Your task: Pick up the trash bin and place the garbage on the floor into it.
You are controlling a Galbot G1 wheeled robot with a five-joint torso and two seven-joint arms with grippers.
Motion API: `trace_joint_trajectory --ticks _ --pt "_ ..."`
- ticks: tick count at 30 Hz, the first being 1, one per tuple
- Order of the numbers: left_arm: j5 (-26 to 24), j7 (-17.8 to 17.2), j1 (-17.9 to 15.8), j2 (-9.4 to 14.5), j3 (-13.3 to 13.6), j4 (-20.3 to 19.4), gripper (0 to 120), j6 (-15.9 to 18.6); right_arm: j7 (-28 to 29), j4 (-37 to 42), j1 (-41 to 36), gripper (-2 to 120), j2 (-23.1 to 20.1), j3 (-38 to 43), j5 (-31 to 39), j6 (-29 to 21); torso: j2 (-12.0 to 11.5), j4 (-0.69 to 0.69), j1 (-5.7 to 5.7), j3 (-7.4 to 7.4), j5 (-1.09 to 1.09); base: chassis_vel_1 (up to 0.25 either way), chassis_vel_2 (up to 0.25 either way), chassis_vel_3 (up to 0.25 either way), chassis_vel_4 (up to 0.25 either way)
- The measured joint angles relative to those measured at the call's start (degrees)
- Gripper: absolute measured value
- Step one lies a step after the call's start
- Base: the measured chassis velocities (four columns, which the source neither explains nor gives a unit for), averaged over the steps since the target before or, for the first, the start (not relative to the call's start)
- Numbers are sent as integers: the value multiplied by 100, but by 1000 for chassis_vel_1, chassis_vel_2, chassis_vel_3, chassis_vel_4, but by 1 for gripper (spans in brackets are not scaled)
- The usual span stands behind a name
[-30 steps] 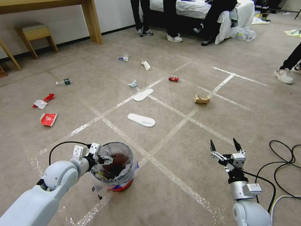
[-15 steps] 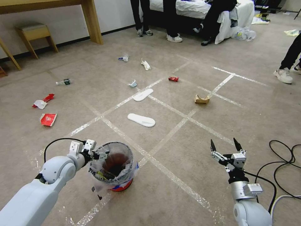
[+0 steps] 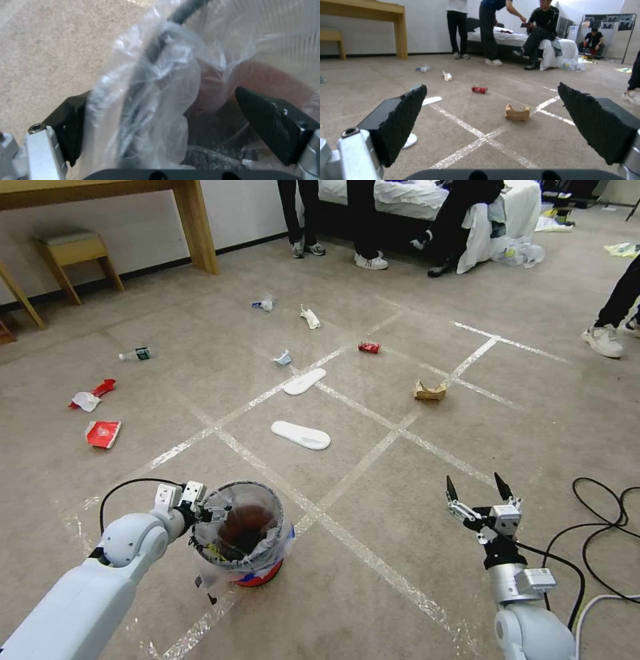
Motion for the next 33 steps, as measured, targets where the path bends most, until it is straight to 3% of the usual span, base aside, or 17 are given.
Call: trace_joint_trajectory --ticks 15,22,23,33 --pt "351 134 -105 -350 77 322 95 -123 3 -80 20 100 -11 46 4 21 3 3 -1 -3 7 0 0 0 0" --pt "385 139 -94 -368 78 351 76 -152 4 -96 19 100 -6 50 3 34 3 2 -1 -3 4 0 0 0 0" --pt "388 140 -85 -377 78 356 68 -162 3 -102 19 100 2 46 -6 37 3 2 -1 -2 4 0 0 0 0" --pt "398 188 -44 -394 62 353 34 -184 1 -110 27 100 7 37 -19 40 1 -3 -1 -1 -3 0 0 0 0"
